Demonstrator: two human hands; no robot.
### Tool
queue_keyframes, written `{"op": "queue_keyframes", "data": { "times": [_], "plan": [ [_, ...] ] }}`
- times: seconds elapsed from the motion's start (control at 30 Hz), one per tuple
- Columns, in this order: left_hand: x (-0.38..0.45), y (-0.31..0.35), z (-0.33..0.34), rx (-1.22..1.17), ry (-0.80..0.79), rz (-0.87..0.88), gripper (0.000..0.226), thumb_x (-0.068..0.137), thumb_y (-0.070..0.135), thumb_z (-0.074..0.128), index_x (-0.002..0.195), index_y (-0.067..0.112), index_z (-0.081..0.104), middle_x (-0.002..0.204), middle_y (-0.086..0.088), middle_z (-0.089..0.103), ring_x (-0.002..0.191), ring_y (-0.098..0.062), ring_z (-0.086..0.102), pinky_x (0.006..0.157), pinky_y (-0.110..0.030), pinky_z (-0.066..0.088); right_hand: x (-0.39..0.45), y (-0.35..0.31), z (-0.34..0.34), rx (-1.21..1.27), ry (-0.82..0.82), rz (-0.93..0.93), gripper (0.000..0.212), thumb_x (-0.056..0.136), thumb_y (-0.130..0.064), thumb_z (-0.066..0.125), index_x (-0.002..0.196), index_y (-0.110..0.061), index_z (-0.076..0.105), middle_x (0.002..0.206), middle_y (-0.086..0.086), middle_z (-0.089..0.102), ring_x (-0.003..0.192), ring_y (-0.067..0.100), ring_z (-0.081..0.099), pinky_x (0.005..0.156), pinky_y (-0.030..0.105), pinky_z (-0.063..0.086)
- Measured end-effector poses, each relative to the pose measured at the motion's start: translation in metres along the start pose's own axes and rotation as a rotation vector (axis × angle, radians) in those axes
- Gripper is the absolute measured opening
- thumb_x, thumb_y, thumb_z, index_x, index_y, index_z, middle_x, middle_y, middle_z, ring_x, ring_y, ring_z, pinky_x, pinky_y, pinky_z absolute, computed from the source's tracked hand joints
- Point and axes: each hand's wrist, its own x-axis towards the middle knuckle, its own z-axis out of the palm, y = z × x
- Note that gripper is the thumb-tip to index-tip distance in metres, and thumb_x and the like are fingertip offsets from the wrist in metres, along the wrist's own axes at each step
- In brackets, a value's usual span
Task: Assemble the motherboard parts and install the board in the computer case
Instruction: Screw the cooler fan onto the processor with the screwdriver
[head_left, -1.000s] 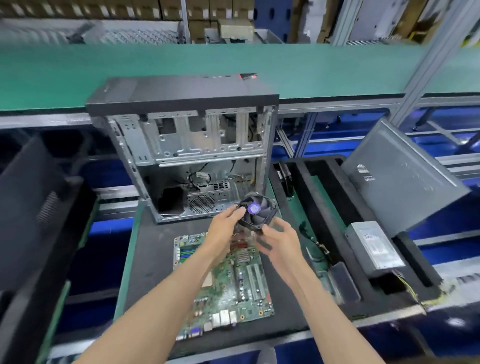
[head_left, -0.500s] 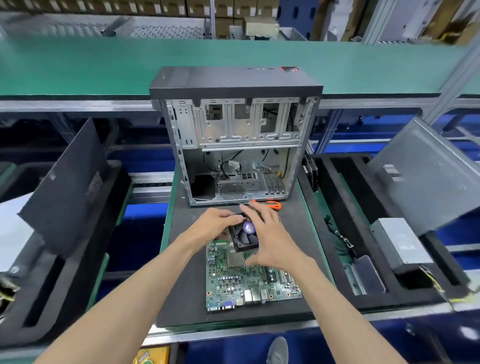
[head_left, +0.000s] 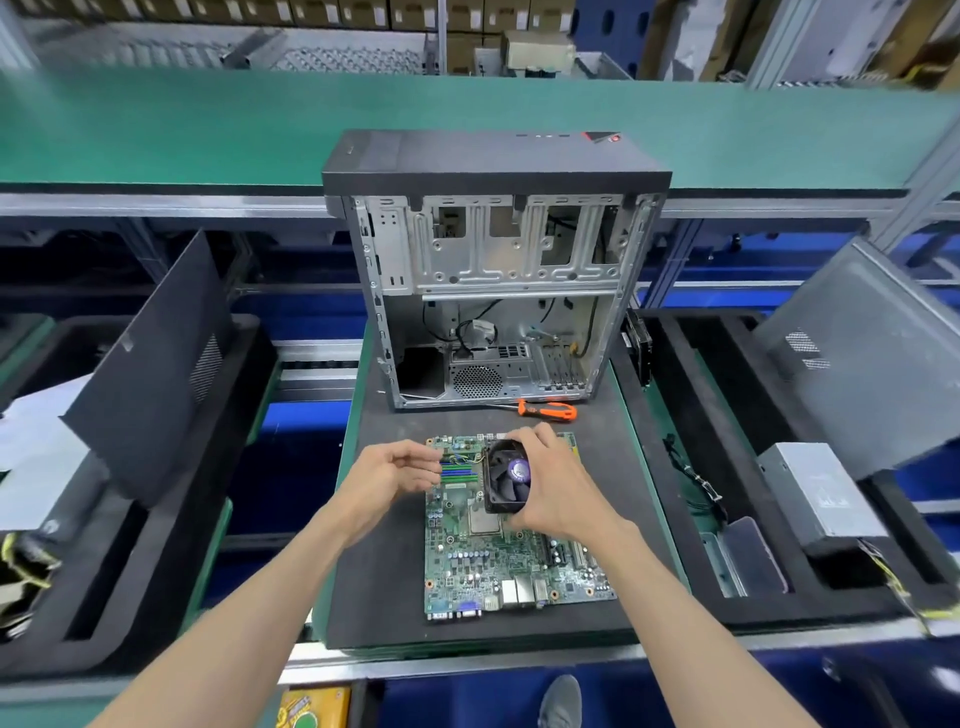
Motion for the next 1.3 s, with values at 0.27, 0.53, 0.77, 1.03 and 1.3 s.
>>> {"op": "queue_keyframes", "data": {
  "times": [0.27, 0.53, 0.77, 1.03, 1.3],
  "plan": [
    [0.008, -0.006, 0.009, 0.329, -0.010, 0.090, 0.030, 0.086, 0.001, 0.072, 0.103, 0.025, 0.074, 0.105, 0.008, 0.073, 0.094, -0.009, 0.071, 0.085, -0.025, 0.056, 0.006, 0.000, 0.003, 0.068, -0.060, 0.044, 0.094, 0.046, -0.047, 0.082, 0.130, -0.031, 0.040, 0.111, -0.011, 0.036, 0.103, 0.013, 0.043, 0.081, 0.030, 0.043],
    [0.017, -0.006, -0.001, 0.441, 0.114, 0.109, 0.018, 0.081, 0.002, 0.078, 0.088, 0.018, 0.075, 0.080, -0.002, 0.076, 0.077, -0.016, 0.074, 0.084, -0.033, 0.058, 0.012, -0.001, -0.001, 0.057, -0.112, 0.076, 0.099, 0.049, -0.040, 0.090, 0.133, -0.029, 0.039, 0.115, -0.007, 0.038, 0.107, 0.018, 0.045, 0.086, 0.038, 0.048],
    [0.020, -0.013, -0.004, 0.639, 0.140, 0.116, 0.021, 0.079, 0.005, 0.081, 0.079, 0.025, 0.075, 0.079, 0.005, 0.074, 0.070, -0.007, 0.070, 0.068, -0.007, 0.047, 0.013, -0.008, 0.004, -0.083, -0.143, 0.051, 0.094, 0.056, -0.036, 0.087, 0.135, -0.025, 0.037, 0.118, -0.005, 0.036, 0.109, 0.022, 0.044, 0.077, 0.040, 0.052],
    [0.018, -0.028, -0.001, 0.562, 0.171, 0.088, 0.030, 0.078, 0.005, 0.082, 0.076, 0.034, 0.073, 0.072, 0.016, 0.073, 0.070, 0.002, 0.069, 0.068, -0.006, 0.046, 0.013, -0.008, 0.009, -0.134, -0.159, 0.051, 0.095, 0.057, -0.035, 0.088, 0.137, -0.025, 0.037, 0.125, -0.004, 0.036, 0.115, 0.023, 0.041, 0.078, 0.043, 0.054],
    [0.016, -0.036, -0.008, 0.227, 0.124, 0.096, 0.024, 0.074, 0.004, 0.084, 0.084, 0.025, 0.079, 0.084, -0.006, 0.075, 0.080, -0.016, 0.070, 0.078, -0.023, 0.056, 0.012, -0.003, 0.010, -0.115, -0.143, 0.092, 0.103, 0.056, -0.038, 0.091, 0.141, -0.026, 0.034, 0.129, -0.004, 0.036, 0.118, 0.023, 0.041, 0.078, 0.038, 0.049]
  ]
}}
